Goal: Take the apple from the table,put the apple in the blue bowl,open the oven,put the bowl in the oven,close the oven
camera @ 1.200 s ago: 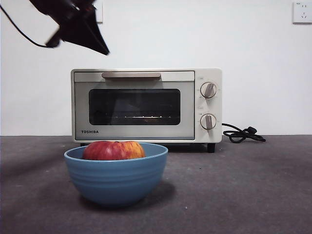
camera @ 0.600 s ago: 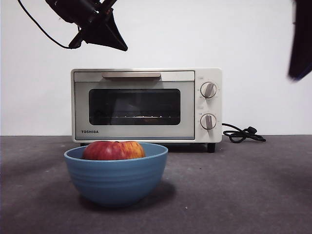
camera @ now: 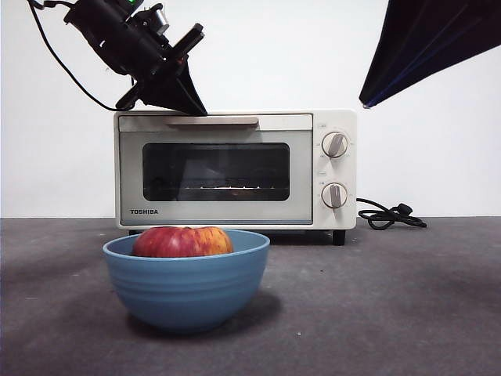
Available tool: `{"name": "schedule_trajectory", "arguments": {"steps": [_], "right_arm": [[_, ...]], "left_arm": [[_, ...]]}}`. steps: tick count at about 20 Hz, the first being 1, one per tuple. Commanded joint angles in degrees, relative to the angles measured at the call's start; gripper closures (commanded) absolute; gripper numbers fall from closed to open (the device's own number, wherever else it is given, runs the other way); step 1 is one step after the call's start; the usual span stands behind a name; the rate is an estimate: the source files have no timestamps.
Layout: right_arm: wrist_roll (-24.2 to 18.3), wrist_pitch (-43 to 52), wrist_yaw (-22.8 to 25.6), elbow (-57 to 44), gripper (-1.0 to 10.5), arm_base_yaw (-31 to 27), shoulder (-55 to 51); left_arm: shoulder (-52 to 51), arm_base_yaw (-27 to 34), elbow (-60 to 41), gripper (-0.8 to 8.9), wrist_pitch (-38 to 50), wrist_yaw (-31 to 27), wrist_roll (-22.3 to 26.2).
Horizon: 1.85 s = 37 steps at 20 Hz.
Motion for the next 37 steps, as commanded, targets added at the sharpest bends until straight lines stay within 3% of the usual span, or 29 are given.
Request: {"name": "schedule_trajectory", "arguments": {"steps": [1,13,19,28,37], "right_arm": [[-1.0,0.5,-0.1,-0.6,9.5,0.0,0.1],[-0.1,0.9,1.6,-0.6,9.5,0.0,0.1],[1.9,1.8,3.1,-0.6,9.5,0.0,0.1],[1.8,2.0,3.1,-0.6,9.5,0.0,0.1],[1.3,2.0,3.1,-0.6,9.5,0.0,0.1]], "left_arm": [[1.3,0.1,0.0,8.19,-1.9,-0.9,1.8],[1.3,-0.3,-0.1,8.19,-17.7,-8.7,11.9],[1.3,-0.9,-0.5,8.19,-20.3,-9.9,11.4],[-7.3,-1.8,-16.5,8.19,-8.2,-11.5,7.8],[-8.0,-2.7,-25.0,8.19,-4.2,-11.5,5.8]]}}
